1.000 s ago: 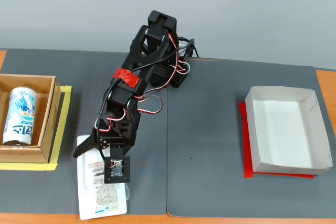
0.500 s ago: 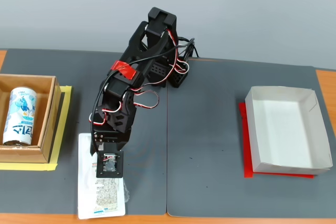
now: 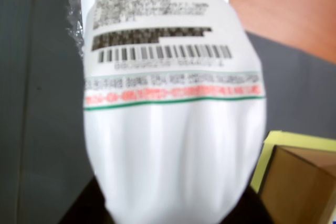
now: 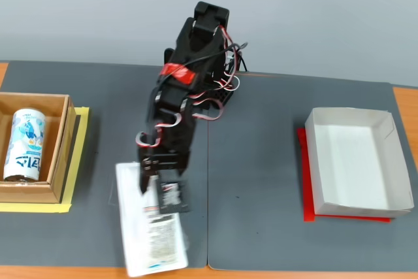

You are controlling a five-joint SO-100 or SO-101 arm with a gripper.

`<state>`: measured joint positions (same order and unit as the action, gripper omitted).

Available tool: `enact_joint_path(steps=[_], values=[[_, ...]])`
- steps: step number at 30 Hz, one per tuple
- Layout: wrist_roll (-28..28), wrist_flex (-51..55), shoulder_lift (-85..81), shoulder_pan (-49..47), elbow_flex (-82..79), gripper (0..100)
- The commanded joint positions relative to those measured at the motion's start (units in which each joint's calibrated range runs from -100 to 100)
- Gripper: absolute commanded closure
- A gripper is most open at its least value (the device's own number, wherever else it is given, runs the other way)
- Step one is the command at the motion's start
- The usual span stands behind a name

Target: Pick the sandwich and put it in the gray box

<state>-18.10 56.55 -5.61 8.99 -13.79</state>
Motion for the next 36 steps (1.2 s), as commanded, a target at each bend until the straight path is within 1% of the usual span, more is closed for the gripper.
enact_joint_path(steps=[1,5,11,17,23,36], values=[[2.8,-0.2,-9.9,-4.4,-0.1,98],[6.9,0.2,-15.3,-10.7,0.1,98],[11.1,0.3,-20.8,-20.1,0.2,98],[13.9,0.3,-23.3,-28.3,0.7,98],[15.4,0.0,-25.0,-34.8,0.8,98],[21.1,-0.6,-23.9,-49.7,0.8,98]])
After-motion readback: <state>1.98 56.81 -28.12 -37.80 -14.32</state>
